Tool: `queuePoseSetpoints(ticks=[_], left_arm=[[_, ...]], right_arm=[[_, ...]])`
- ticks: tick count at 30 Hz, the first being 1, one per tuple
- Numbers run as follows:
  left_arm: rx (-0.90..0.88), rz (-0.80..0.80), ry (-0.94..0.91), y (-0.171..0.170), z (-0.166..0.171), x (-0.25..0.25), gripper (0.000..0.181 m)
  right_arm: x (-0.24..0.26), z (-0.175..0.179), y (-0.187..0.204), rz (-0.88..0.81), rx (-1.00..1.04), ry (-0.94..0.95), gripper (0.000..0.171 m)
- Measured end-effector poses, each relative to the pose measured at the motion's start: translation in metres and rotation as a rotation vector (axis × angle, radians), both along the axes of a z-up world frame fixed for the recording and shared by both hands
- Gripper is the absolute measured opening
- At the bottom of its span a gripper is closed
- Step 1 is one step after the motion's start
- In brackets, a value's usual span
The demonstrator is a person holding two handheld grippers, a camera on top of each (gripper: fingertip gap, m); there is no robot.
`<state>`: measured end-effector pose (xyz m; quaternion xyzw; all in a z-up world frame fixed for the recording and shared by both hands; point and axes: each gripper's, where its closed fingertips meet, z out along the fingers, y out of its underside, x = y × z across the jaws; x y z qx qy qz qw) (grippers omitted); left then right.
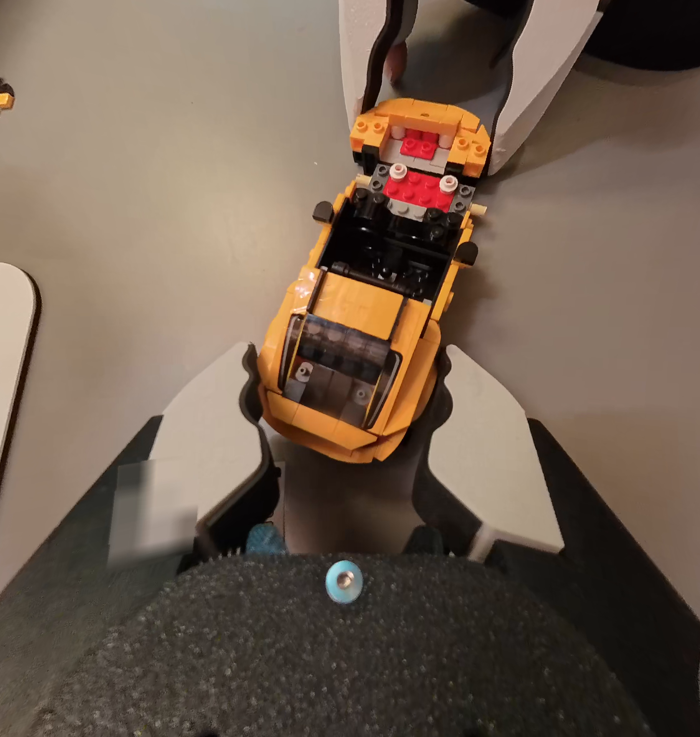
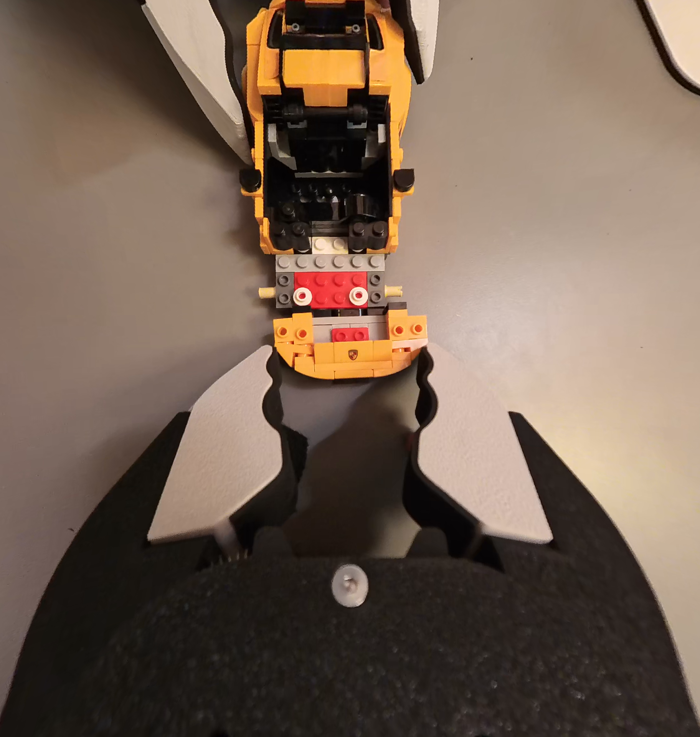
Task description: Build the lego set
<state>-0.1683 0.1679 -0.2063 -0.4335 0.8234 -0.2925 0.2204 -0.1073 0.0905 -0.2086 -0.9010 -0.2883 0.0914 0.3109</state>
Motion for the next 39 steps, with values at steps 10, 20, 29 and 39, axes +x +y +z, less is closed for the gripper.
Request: queuePoseSetpoints(ticks=[10, 20, 29, 39], left_arm=[[-0.004, 0.000, -0.007, 0.000, 0.000, 0.000, 0.085], [-0.002, 0.003, -0.012, 0.000, 0.001, 0.000, 0.084], [0.020, -0.026, -0.021, -0.003, 0.024, -0.012, 0.086], [0.184, -0.235, 0.083, -0.078, 0.013, 0.034, 0.055]], right_arm=[[0.000, 0.001, -0.001, 0.022, -0.017, -0.004, 0.066], [0.002, 0.001, -0.001, 0.004, -0.012, -0.033, 0.068], [0.001, 0.000, -0.002, 0.011, -0.010, -0.032, 0.063], [0.003, -0.002, -0.007, 0.088, -0.045, -0.012, 0.067]])
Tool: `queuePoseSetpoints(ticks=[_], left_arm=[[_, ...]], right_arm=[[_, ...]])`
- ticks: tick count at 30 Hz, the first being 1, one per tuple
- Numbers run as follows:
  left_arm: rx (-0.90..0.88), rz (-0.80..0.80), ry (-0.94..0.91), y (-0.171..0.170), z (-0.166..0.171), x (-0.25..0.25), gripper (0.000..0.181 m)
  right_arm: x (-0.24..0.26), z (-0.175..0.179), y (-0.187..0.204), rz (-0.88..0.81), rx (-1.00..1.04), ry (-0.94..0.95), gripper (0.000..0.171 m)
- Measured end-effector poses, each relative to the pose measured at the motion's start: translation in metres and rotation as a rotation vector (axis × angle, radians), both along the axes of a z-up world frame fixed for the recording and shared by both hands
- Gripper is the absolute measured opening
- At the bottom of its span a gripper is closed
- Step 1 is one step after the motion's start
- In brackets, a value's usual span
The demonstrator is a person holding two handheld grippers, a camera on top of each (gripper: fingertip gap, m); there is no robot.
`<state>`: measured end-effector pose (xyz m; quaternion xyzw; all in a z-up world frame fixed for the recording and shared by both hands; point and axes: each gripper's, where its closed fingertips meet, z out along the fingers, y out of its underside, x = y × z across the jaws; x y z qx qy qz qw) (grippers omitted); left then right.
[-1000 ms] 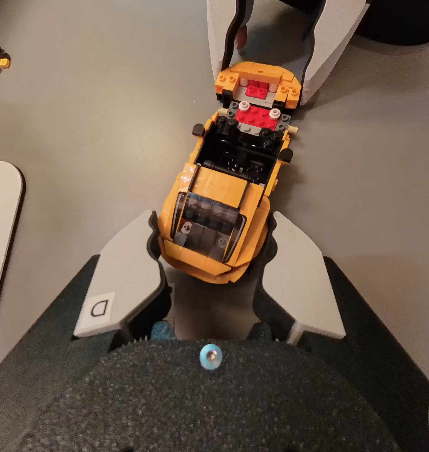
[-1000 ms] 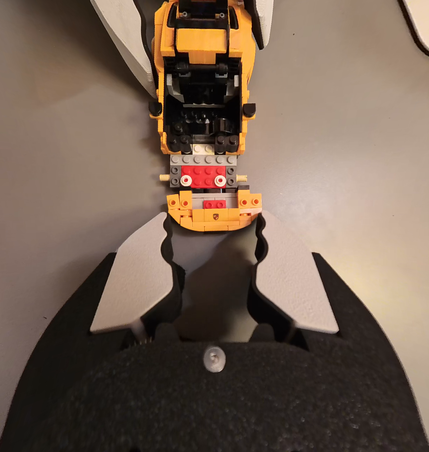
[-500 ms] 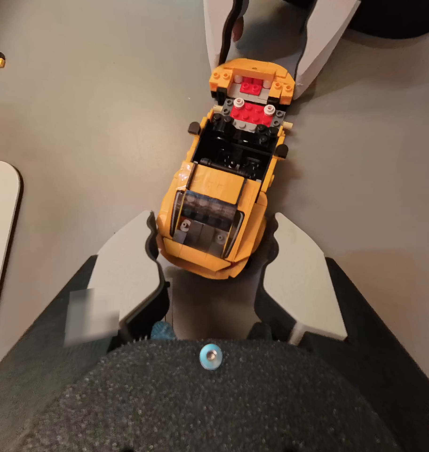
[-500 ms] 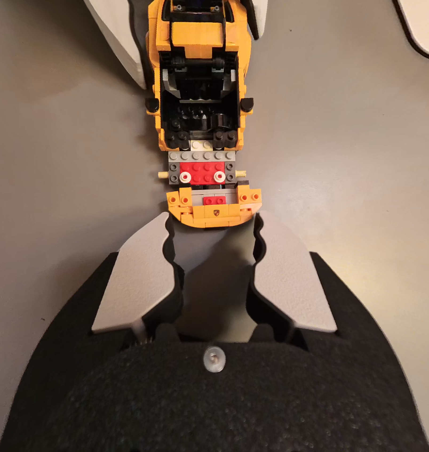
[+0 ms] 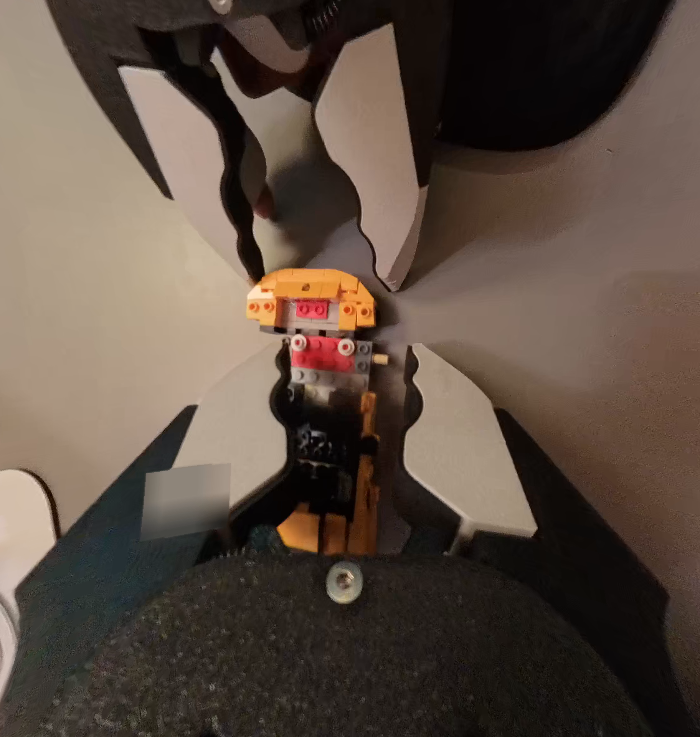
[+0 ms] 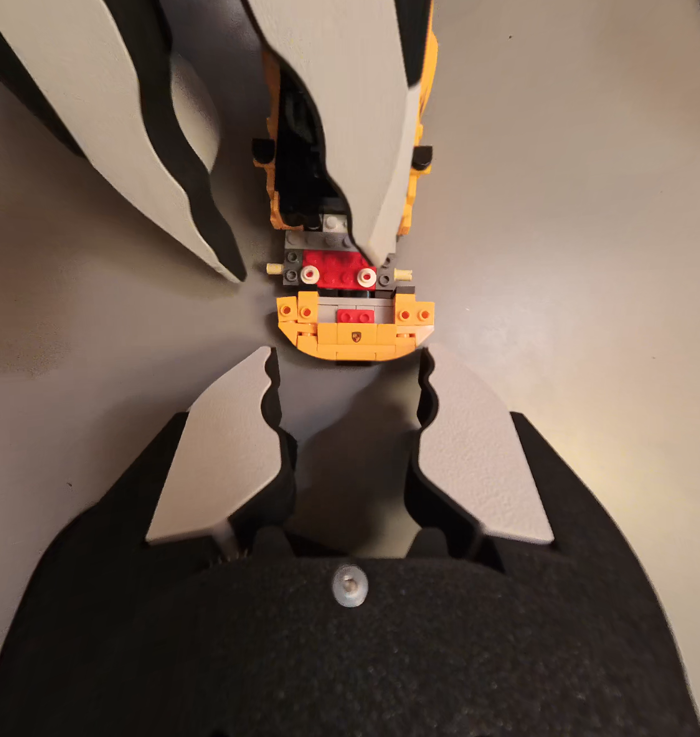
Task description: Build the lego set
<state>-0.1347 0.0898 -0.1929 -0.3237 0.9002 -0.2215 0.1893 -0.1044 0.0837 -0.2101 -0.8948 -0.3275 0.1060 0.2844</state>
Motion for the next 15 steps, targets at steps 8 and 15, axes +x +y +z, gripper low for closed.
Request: queuePoseSetpoints(ticks=[8, 15], left_arm=[[0.001, -0.041, 0.048, -0.009, 0.000, 0.013, 0.034], [0.006, -0.053, 0.078, -0.011, -0.005, 0.013, 0.025]], right_arm=[[0.001, 0.002, 0.003, 0.051, 0.008, 0.034, 0.062], [0.004, 0.001, 0.005, 0.059, 0.024, 0.025, 0.054]])
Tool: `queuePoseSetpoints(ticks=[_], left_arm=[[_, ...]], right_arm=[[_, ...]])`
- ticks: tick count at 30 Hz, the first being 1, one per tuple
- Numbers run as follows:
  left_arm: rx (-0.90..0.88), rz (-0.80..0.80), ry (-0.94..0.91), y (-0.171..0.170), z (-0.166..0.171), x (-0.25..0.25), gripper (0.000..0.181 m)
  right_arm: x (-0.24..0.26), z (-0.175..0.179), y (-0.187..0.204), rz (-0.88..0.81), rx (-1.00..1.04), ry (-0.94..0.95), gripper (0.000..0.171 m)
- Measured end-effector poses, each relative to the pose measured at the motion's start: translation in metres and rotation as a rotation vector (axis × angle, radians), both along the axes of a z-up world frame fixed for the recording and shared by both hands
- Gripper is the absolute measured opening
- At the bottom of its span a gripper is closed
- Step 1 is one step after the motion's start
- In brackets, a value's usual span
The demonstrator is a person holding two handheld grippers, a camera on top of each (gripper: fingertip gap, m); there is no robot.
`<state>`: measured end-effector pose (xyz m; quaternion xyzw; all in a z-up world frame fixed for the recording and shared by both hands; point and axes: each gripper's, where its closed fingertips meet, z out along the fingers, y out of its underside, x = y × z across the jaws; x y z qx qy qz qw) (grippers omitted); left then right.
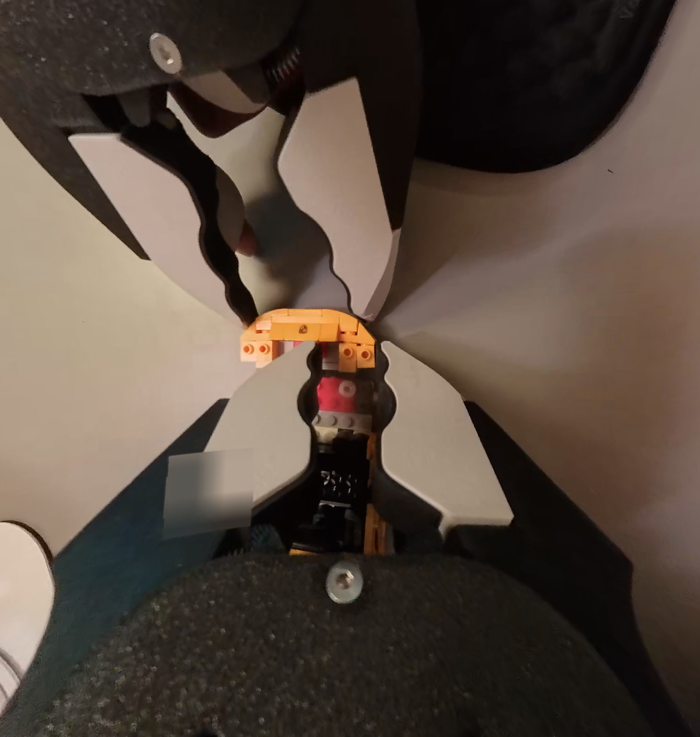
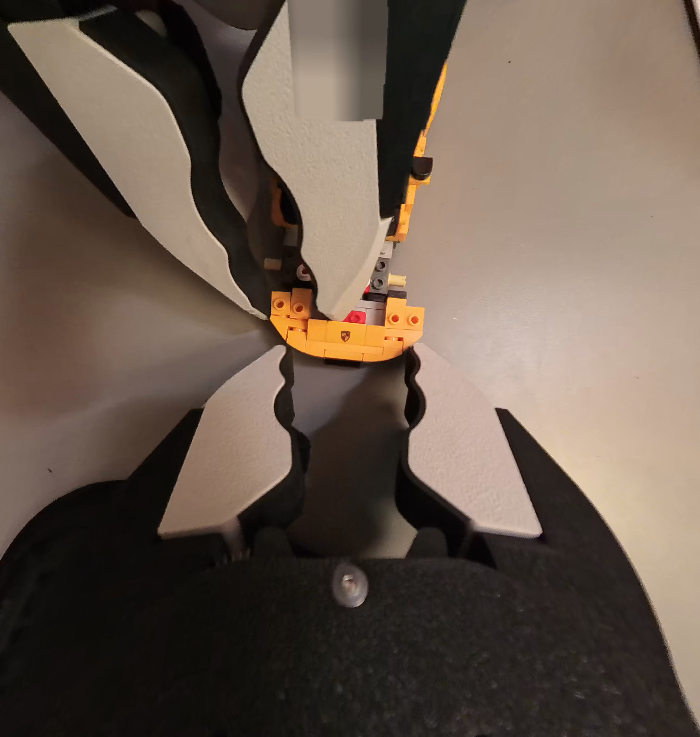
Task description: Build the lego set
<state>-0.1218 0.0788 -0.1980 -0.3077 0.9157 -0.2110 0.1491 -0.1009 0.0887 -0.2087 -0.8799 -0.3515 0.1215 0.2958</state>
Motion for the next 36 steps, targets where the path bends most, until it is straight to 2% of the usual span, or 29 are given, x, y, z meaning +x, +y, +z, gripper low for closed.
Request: queuePoseSetpoints(ticks=[2, 20, 23, 27, 31, 36], left_arm=[[-0.005, -0.021, 0.013, -0.002, -0.001, -0.003, 0.017], [-0.028, -0.063, 0.056, 0.001, -0.001, -0.007, 0.016], [-0.037, -0.035, 0.055, 0.002, 0.003, -0.009, 0.044], [-0.069, 0.017, -0.004, 0.011, 0.019, -0.016, 0.048], [-0.027, 0.139, -0.043, 0.046, 0.018, -0.024, 0.058], [0.014, 0.150, -0.005, 0.065, 0.012, -0.029, 0.076]], right_arm=[[0.000, 0.000, 0.001, -0.001, 0.006, -0.005, 0.052], [0.000, 0.000, 0.002, -0.001, 0.007, -0.014, 0.047], [-0.001, 0.001, 0.001, 0.008, 0.005, 0.006, 0.049], [0.000, 0.004, 0.000, 0.019, 0.015, 0.020, 0.054], [-0.002, 0.002, 0.002, 0.005, -0.011, 0.009, 0.072], [-0.017, -0.004, 0.004, -0.053, -0.037, -0.046, 0.091]])
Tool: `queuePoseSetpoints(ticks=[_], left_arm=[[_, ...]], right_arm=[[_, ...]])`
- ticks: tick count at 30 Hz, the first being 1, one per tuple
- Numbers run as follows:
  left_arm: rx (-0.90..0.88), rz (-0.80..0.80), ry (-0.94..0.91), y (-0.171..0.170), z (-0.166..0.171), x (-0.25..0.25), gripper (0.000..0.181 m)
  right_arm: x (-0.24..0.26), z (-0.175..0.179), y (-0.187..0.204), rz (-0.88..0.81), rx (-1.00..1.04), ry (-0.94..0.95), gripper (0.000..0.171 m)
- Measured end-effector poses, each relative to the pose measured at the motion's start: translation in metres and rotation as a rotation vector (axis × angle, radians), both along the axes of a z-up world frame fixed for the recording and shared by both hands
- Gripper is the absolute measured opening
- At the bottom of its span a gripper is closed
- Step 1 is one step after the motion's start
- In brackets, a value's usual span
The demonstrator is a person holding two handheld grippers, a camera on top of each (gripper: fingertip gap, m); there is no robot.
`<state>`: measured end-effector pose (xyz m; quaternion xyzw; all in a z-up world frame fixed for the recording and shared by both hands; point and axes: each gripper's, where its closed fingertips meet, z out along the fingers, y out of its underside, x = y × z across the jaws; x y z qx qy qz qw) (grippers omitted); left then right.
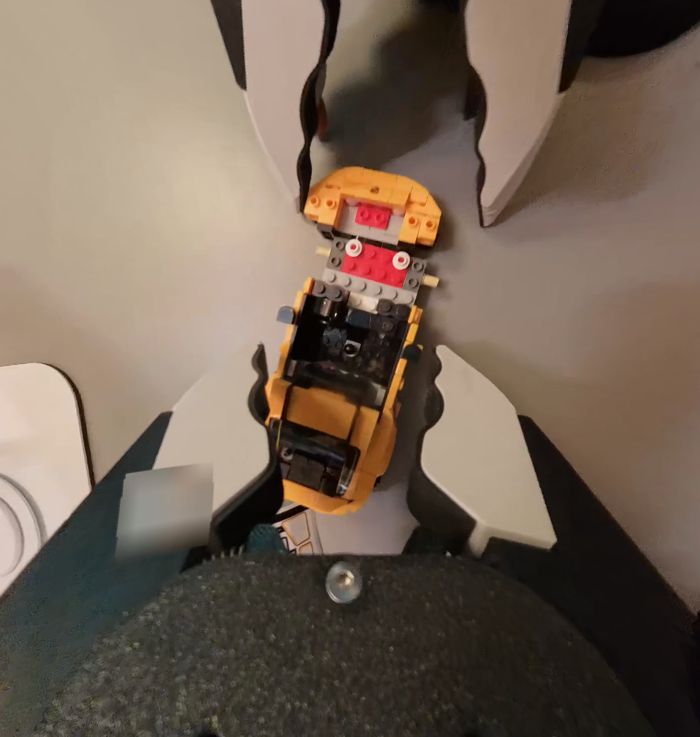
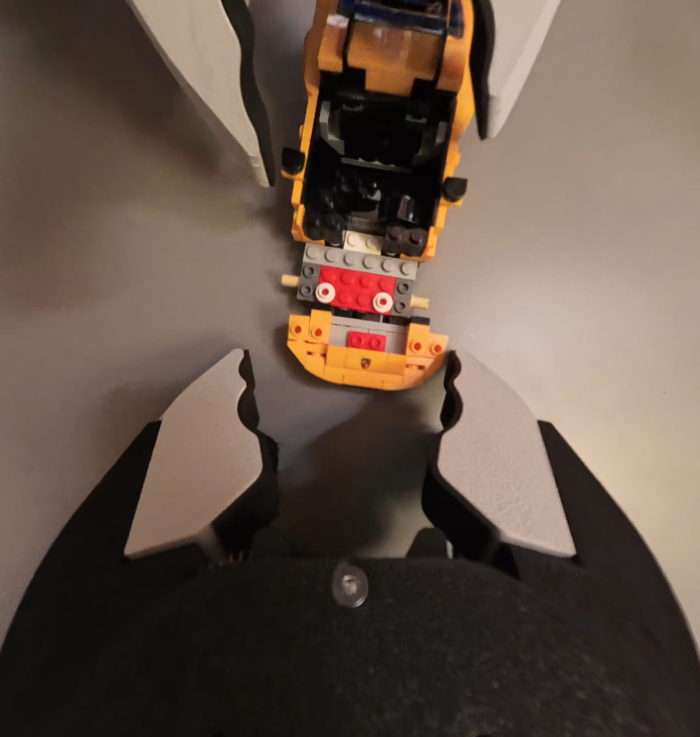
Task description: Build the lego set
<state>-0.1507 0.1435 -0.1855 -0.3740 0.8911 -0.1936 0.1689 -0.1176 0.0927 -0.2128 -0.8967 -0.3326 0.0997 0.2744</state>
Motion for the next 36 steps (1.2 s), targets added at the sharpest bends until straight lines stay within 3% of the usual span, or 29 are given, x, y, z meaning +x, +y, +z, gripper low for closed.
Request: queuePoseSetpoints(ticks=[5, 9, 16, 36], left_arm=[[0.021, -0.065, 0.077, 0.003, -0.011, 0.003, 0.090], [0.036, -0.107, 0.108, 0.003, -0.021, 0.001, 0.079], [0.063, -0.139, 0.069, 0.005, -0.020, 0.000, 0.070], [0.027, -0.148, 0.043, 0.009, -0.020, -0.004, 0.070]], right_arm=[[-0.005, -0.001, 0.008, -0.075, -0.015, 0.001, 0.093], [-0.002, 0.001, 0.012, -0.091, -0.007, 0.015, 0.075], [0.000, 0.001, 0.012, -0.097, 0.000, 0.018, 0.074], [0.006, 0.001, -0.004, -0.081, -0.025, 0.009, 0.074]])
